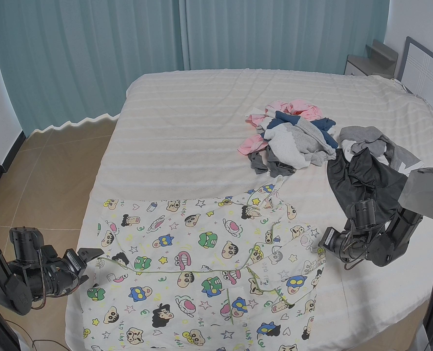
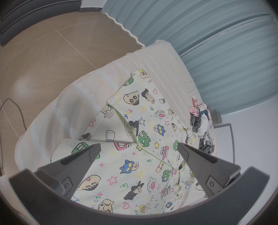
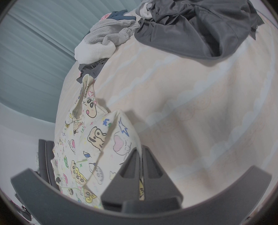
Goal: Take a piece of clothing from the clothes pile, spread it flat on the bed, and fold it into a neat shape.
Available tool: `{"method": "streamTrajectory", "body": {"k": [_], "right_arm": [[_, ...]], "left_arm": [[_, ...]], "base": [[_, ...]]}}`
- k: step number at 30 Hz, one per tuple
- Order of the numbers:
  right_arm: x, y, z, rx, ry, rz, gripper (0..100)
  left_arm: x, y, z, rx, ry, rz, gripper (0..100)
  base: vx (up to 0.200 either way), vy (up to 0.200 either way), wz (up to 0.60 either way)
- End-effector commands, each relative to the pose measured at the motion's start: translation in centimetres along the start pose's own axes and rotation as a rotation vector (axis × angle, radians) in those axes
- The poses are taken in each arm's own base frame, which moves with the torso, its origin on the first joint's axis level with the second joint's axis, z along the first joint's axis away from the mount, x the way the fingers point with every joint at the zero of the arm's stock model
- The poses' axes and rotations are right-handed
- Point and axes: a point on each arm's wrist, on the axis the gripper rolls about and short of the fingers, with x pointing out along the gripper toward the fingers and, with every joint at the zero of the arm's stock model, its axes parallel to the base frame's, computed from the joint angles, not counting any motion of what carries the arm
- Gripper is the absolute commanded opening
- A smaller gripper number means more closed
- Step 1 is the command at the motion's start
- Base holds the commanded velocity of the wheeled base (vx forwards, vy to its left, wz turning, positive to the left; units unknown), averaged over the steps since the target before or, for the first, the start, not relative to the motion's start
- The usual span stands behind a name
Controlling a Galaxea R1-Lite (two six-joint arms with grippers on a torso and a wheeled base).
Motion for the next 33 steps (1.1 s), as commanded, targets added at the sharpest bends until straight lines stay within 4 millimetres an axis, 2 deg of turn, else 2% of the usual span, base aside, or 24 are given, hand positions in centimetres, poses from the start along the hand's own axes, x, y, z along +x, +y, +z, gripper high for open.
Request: {"method": "streamTrajectory", "body": {"k": [1, 9, 23, 28, 29, 33], "right_arm": [[-0.3, -1.3, 0.1, -0.029, 0.005, -0.033, 0], [0.0, -2.3, 0.8, -0.027, -0.011, -0.055, 0], [-0.6, -3.3, 2.0, -0.026, -0.044, -0.074, 0], [-0.6, -3.6, 2.2, -0.020, -0.050, -0.080, 0], [-0.6, -3.7, 2.3, -0.017, -0.052, -0.083, 100], [-0.7, -4.0, 2.7, -0.008, -0.063, -0.087, 100]], "left_arm": [[0.2, 0.1, 0.0, -0.003, 0.006, 0.006, 100], [0.2, 0.1, 0.0, -0.003, 0.006, 0.006, 100], [0.3, 0.2, -0.1, -0.003, 0.010, 0.008, 100], [0.8, 0.4, 0.0, -0.007, 0.018, 0.021, 100], [0.9, 0.5, 0.1, -0.009, 0.017, 0.025, 100], [1.0, 0.5, 0.0, -0.010, 0.022, 0.026, 100]], "base": [[0.000, 0.000, 0.00], [0.000, 0.000, 0.00], [0.000, 0.000, 0.00], [0.000, 0.000, 0.00], [0.000, 0.000, 0.00], [0.000, 0.000, 0.00]]}}
